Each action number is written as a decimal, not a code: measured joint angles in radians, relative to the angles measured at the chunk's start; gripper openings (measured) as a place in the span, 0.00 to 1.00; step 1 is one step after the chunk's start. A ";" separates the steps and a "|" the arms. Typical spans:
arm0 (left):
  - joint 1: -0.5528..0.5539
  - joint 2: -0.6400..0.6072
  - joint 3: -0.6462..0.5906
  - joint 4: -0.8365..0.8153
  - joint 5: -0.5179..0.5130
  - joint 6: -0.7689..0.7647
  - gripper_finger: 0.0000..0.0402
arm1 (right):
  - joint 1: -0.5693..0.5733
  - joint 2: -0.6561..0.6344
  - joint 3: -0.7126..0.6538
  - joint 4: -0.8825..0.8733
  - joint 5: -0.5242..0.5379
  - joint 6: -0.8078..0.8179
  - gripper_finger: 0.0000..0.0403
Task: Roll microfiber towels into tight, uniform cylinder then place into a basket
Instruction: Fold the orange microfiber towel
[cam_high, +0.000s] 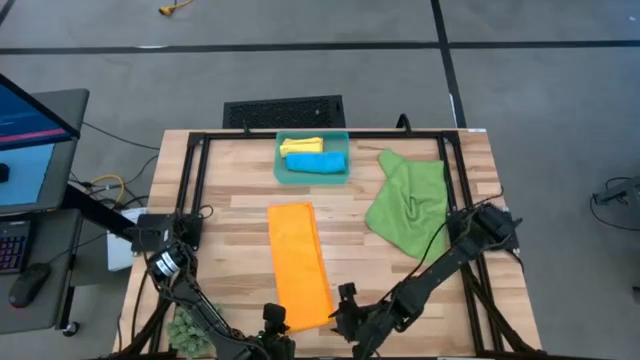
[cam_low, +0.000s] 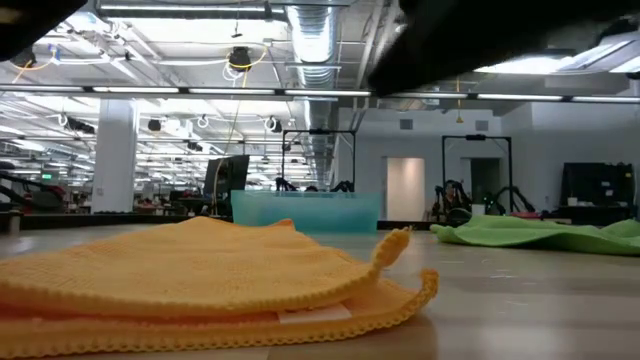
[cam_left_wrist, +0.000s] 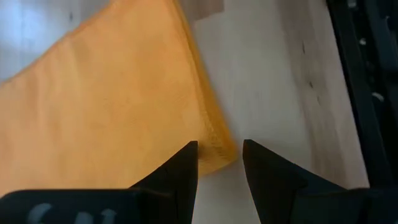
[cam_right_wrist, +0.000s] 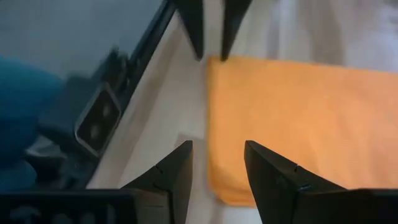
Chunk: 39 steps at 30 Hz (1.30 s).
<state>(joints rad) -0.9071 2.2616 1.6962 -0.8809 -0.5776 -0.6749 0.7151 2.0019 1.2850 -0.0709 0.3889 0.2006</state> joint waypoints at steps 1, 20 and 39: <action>-0.001 0.000 -0.003 0.005 0.003 0.000 0.30 | 0.000 0.017 0.000 0.012 0.000 -0.014 0.42; 0.017 -0.008 -0.062 0.046 -0.006 -0.068 0.30 | -0.050 0.114 0.000 0.010 -0.100 -0.005 0.42; 0.036 -0.001 -0.066 0.038 -0.042 -0.102 0.02 | -0.084 0.114 0.000 -0.036 -0.157 0.035 0.19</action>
<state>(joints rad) -0.8711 2.2608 1.6306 -0.8425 -0.6201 -0.7768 0.6312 2.1159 1.2854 -0.1068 0.2316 0.2358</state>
